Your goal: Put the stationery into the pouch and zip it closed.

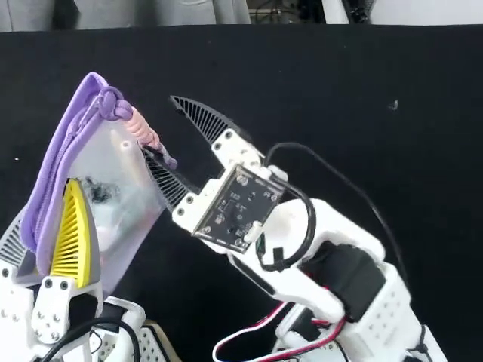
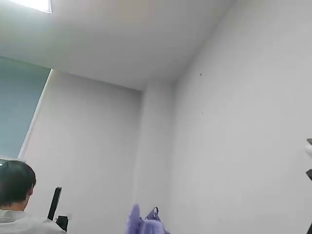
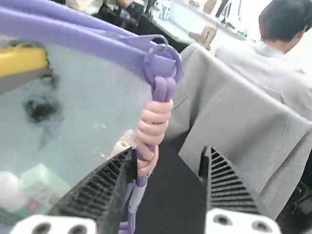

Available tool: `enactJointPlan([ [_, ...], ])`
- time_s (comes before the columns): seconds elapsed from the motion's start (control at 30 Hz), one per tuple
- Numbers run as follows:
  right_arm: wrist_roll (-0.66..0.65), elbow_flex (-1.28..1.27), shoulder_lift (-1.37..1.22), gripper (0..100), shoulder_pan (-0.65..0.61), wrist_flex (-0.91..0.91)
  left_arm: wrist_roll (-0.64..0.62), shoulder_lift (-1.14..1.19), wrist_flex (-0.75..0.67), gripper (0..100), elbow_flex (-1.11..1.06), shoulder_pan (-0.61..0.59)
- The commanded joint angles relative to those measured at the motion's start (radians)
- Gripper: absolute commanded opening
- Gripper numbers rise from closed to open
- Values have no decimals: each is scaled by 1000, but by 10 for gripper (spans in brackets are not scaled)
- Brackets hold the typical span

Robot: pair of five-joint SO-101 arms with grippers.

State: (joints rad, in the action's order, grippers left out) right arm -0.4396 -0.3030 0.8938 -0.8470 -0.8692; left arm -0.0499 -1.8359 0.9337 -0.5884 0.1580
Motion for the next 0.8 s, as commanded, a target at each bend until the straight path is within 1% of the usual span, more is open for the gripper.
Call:
enactJointPlan([
  [0.0,8,-73,48,219,-12,124,-14,9,-26,29,44,1],
  [0.03,18,-87,56,219,-12,138,-14,9,-26,29,44,1],
  [0.17,127,-125,90,219,-14,192,-14,9,-26,29,42,1],
  [0.27,161,-168,114,219,-14,239,-15,9,-14,29,31,1],
  [0.4,167,-239,151,219,-15,310,-15,9,-17,29,19,1],
  [0.6,161,-300,222,219,-130,336,-15,9,-15,29,16,1],
  [0.77,160,-305,232,219,-138,345,-15,9,-14,29,16,1],
])
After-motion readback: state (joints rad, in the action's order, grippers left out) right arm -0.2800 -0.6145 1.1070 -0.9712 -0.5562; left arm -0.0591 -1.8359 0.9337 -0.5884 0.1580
